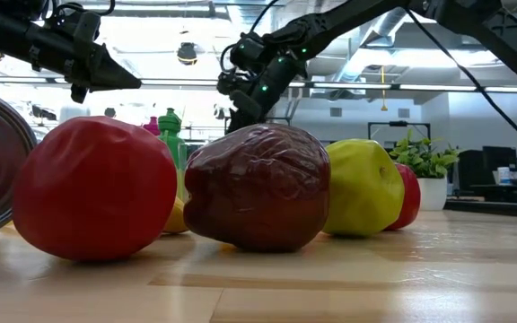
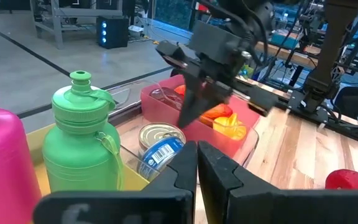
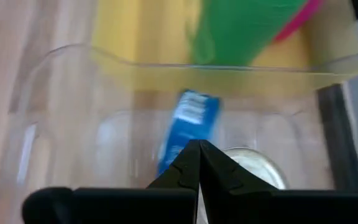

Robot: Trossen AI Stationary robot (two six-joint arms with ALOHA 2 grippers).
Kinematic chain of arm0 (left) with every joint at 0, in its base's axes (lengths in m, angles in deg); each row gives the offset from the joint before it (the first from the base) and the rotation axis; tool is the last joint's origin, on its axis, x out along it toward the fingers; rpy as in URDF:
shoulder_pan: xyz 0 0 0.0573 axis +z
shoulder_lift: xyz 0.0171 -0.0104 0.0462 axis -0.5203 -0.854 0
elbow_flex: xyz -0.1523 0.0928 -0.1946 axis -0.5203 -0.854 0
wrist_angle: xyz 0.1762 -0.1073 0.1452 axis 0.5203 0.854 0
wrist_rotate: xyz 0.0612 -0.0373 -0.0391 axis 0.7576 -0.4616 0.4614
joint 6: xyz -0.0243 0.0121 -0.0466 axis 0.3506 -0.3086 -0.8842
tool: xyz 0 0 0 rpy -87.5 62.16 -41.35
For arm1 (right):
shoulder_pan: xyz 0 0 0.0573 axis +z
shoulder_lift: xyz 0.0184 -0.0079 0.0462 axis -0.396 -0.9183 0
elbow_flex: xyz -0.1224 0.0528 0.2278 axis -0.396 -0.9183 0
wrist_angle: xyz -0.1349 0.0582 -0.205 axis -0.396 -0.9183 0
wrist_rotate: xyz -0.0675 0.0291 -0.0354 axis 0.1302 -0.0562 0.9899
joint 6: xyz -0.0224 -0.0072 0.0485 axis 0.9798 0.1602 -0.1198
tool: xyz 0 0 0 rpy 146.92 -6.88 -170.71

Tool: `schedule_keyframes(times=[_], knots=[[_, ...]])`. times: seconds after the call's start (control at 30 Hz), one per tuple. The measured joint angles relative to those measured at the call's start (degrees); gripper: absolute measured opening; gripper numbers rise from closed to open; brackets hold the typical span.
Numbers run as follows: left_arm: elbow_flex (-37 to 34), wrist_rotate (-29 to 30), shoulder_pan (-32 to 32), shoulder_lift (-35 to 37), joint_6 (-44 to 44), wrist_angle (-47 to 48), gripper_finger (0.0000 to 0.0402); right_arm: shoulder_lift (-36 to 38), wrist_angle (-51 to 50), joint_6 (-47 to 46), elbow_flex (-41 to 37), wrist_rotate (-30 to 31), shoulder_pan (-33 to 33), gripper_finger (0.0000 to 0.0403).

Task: Pick & Place Food Item
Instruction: Adjust the tuna cans in the transparent bin

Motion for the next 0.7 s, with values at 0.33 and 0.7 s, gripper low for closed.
schedule_keyframes(times=[0.33, 0.7], knots=[[0.00, 0.01, 0.02, 0.02, -0.01, -0.02, 0.0002, -2.53, 4.57, -1.32, -0.06, 5.30, -0.80, 0.0000], [0.00, -0.01, 0.00, 0.00, -0.03, -0.02, 0.0002, -3.07, 1.63, 2.99, -0.04, -8.42, 1.23, 0.0000]])
